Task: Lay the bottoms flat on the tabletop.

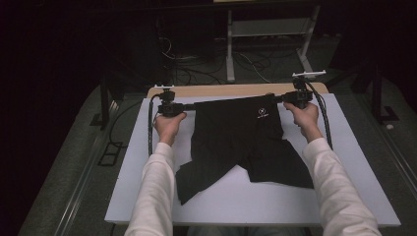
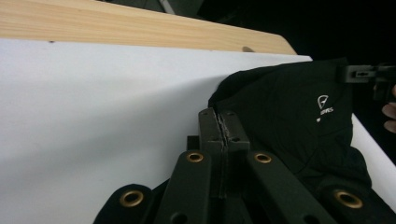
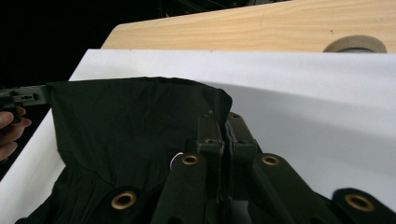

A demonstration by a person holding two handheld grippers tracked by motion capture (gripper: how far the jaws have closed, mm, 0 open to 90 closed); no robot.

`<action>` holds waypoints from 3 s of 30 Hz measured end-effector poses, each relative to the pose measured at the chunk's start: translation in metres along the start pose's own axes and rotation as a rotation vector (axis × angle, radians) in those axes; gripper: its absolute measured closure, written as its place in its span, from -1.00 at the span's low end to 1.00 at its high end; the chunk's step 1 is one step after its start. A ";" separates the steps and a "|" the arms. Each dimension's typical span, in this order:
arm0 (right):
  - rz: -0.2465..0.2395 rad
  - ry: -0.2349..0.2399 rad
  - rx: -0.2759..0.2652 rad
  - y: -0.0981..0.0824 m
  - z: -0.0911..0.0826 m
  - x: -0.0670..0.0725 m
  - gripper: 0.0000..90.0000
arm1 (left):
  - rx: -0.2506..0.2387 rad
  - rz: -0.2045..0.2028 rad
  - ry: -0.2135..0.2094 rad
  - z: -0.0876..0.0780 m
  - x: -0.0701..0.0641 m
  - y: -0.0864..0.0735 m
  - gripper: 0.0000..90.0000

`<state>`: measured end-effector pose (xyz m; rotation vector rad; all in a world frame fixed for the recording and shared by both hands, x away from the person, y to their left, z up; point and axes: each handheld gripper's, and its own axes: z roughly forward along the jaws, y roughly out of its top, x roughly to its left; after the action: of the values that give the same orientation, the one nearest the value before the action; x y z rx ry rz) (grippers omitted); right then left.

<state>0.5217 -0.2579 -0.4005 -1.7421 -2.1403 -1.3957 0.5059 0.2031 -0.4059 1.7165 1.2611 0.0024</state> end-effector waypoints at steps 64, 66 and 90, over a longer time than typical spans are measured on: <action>-0.060 -0.012 -0.117 -0.013 -0.048 -0.013 -1.00 | -0.112 0.074 0.099 -0.026 -0.013 0.006 -1.00; -0.066 -0.007 -0.113 -0.019 -0.048 -0.014 -1.00 | -0.105 0.085 0.099 -0.028 -0.015 0.002 -1.00; -0.128 0.004 -0.069 -0.071 -0.059 -0.011 -1.00 | -0.077 0.158 0.067 -0.048 -0.030 -0.040 -1.00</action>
<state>0.4410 -0.3017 -0.4143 -1.6490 -2.2642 -1.5184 0.4382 0.2140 -0.3928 1.7575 1.1561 0.2006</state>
